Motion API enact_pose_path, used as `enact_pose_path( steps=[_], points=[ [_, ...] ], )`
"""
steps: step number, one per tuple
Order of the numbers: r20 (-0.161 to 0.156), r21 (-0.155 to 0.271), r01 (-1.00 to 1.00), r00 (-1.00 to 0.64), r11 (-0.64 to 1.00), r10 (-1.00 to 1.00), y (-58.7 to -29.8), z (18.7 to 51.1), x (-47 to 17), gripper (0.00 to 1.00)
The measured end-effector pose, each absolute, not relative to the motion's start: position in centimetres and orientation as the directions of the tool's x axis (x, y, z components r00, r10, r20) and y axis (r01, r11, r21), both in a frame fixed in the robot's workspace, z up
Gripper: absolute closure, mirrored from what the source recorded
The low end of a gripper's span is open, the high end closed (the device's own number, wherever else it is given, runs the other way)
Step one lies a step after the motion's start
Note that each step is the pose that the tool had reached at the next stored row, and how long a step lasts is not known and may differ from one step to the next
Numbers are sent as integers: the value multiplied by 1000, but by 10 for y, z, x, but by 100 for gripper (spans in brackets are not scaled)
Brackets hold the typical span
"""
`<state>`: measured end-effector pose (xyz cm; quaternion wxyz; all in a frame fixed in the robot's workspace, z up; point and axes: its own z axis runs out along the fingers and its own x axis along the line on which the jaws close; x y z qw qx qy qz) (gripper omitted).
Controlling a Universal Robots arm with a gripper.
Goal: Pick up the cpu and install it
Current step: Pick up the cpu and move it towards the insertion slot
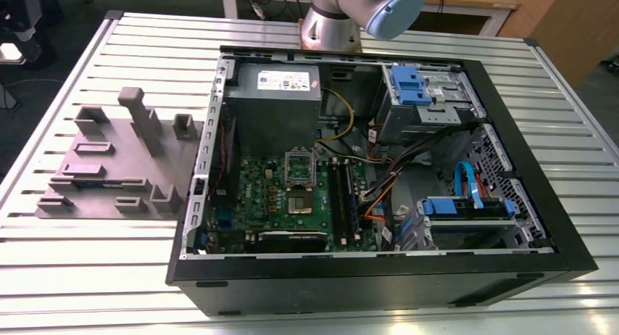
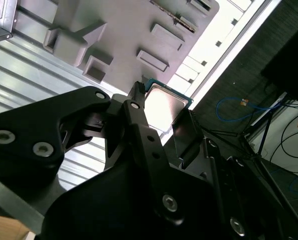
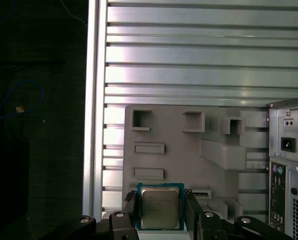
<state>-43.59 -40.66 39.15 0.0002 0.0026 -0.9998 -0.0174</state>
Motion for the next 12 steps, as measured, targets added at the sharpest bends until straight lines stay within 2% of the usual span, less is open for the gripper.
enact_pose_path(
  steps=[12],
  points=[
    [0, 35, -5, -1000, 999, -5, -407, 392, -434, 53]
  ],
)
